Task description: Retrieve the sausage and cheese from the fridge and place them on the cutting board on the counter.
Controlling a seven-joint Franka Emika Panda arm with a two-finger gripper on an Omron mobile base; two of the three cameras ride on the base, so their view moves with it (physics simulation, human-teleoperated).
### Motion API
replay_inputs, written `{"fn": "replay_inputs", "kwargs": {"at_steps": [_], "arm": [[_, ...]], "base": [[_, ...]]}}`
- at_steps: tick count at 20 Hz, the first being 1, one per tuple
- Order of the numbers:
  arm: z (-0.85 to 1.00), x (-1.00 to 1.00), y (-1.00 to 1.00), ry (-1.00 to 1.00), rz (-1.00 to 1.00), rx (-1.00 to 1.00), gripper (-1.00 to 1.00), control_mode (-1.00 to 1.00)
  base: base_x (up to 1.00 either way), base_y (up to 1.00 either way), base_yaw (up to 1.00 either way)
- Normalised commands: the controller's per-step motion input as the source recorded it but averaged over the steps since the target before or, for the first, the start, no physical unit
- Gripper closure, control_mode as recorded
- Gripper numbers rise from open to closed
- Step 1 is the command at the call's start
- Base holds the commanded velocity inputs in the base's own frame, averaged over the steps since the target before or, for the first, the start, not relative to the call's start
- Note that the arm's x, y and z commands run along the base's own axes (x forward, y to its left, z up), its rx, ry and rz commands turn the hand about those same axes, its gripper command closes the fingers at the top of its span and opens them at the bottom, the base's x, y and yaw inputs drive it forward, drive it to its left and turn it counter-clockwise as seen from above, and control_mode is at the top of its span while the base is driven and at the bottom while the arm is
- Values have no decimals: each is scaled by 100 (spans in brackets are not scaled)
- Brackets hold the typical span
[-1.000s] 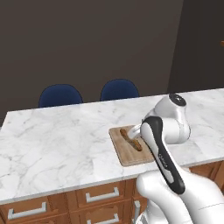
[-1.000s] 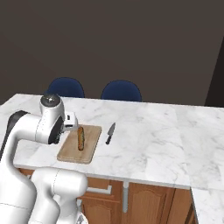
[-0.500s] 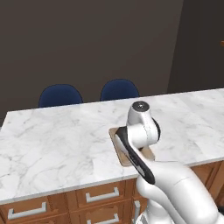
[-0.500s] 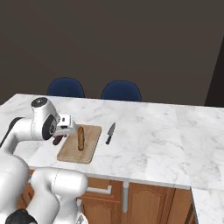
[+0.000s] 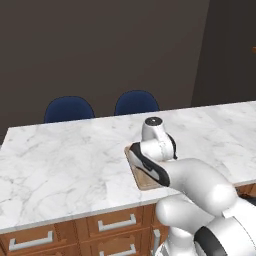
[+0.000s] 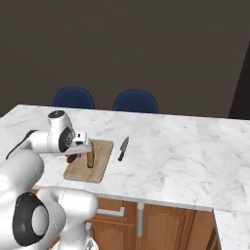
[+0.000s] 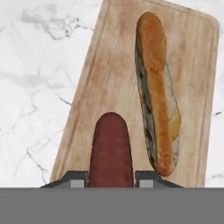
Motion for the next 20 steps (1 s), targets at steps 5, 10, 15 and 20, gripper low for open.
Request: {"fn": "replay_inputs", "kwargs": {"at_steps": [5,10,15,20], "arm": [[-46,24,0,16,3,0,100,-100],[-36,22,2,2,4,0,100,-100],[-36,14,0,0,0,0,100,-100],[-38,12,0,-1,0,0,100,-100]], "base": [[0,0,0],[0,0,0],[0,0,0],[0,0,0]]}}
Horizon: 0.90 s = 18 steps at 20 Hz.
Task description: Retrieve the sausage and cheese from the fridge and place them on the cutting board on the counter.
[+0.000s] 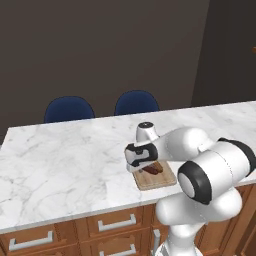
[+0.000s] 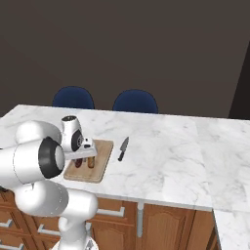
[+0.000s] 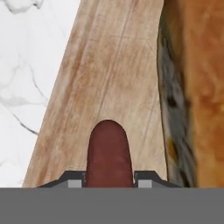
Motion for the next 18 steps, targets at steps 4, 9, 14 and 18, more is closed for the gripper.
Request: {"fn": "replay_inputs", "kwargs": {"at_steps": [4,9,14,18], "arm": [[-24,21,0,-1,0,4,100,-100],[-26,5,0,0,0,3,100,-100],[-29,0,2,0,-1,3,100,-100],[-24,4,1,0,-1,0,-100,-100]], "base": [[0,0,0],[0,0,0],[0,0,0],[0,0,0]]}}
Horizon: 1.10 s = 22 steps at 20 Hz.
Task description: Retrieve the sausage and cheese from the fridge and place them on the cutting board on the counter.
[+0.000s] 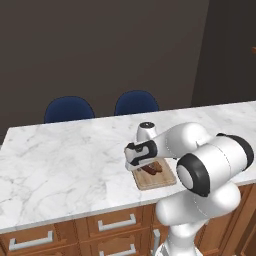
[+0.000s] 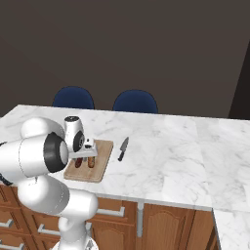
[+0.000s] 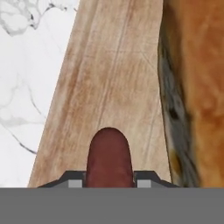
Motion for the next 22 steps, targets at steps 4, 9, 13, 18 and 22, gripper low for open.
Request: {"fn": "replay_inputs", "kwargs": {"at_steps": [4,9,13,18,22], "arm": [[-11,-1,0,0,-1,0,-100,-100],[1,-10,0,0,0,0,-100,-100],[18,-4,0,0,0,0,-100,-100],[43,-13,0,0,0,2,-100,-100],[41,-43,0,-1,0,3,-100,-100]], "base": [[0,0,0],[0,0,0],[0,0,0],[0,0,0],[0,0,0]]}}
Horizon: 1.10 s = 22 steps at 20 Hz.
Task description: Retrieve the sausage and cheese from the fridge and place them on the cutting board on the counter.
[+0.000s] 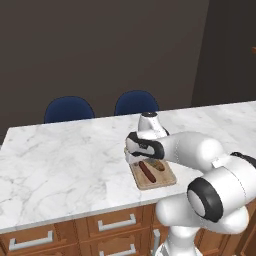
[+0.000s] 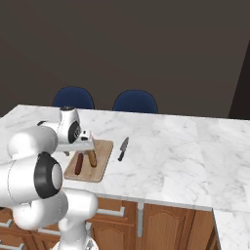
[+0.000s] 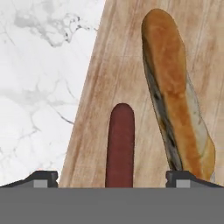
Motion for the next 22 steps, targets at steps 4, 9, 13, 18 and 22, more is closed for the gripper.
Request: {"fn": "replay_inputs", "kwargs": {"at_steps": [4,9,13,18,22], "arm": [[29,-63,0,-6,0,5,-100,-100],[17,-67,0,-8,-1,2,-100,-100],[3,-77,-2,-23,-4,0,-100,-100],[9,-71,-13,-24,-12,7,-100,-100],[11,-61,-10,-9,-11,12,-100,-100]], "base": [[0,0,0],[0,0,0],[0,0,0],[0,0,0],[0,0,0]]}}
